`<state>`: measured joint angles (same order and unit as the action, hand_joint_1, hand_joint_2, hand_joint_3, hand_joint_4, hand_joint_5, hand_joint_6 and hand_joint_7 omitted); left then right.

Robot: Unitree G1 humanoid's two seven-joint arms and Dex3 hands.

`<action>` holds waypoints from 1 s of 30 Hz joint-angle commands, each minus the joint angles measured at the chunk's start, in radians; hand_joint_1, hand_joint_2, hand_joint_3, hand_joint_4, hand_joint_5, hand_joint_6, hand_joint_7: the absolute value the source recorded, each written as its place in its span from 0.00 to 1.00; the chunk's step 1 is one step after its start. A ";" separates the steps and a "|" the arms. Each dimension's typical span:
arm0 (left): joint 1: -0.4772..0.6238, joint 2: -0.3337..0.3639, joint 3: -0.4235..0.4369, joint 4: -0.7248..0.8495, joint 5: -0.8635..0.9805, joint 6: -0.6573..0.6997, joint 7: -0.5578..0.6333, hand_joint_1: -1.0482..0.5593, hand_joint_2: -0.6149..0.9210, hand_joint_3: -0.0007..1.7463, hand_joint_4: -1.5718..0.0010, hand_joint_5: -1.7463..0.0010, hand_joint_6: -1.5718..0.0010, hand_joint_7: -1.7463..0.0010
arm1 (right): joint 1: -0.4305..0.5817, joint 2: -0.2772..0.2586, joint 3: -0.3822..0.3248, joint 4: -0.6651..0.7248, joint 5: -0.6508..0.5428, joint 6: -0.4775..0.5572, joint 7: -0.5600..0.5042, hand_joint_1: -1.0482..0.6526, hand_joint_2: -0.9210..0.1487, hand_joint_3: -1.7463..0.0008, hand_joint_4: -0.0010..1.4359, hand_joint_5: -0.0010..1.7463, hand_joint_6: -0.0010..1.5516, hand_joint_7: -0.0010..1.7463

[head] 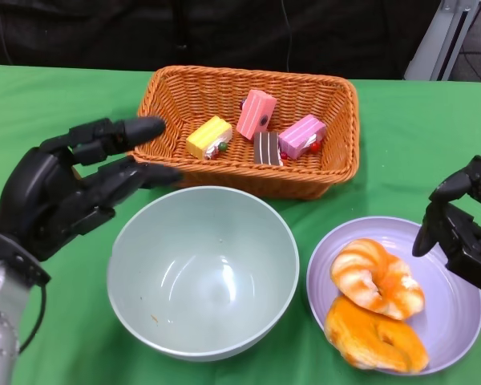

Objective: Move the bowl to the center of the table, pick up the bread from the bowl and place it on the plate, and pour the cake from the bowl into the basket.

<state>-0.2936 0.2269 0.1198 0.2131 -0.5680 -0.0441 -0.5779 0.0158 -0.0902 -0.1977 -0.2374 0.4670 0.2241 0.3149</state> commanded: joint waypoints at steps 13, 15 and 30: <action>-0.031 -0.013 0.058 0.263 0.196 -0.361 -0.053 0.60 0.80 0.58 0.50 0.06 0.52 0.19 | -0.089 -0.038 -0.031 0.033 -0.121 -0.127 -0.070 0.58 0.27 0.40 0.50 0.99 0.46 0.77; -0.038 -0.008 0.062 0.287 0.210 -0.400 -0.062 0.60 0.78 0.63 0.50 0.04 0.53 0.16 | -0.098 -0.039 -0.035 0.047 -0.118 -0.140 -0.063 0.59 0.26 0.40 0.51 0.99 0.46 0.77; -0.050 0.009 0.084 0.333 0.213 -0.469 -0.079 0.60 0.72 0.74 0.50 0.00 0.54 0.12 | -0.097 -0.053 -0.040 0.054 -0.130 -0.176 -0.063 0.59 0.25 0.42 0.51 1.00 0.47 0.77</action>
<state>-0.3335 0.2196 0.1881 0.5445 -0.3436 -0.5120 -0.6505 -0.0833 -0.1253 -0.2262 -0.1867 0.3413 0.0659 0.2493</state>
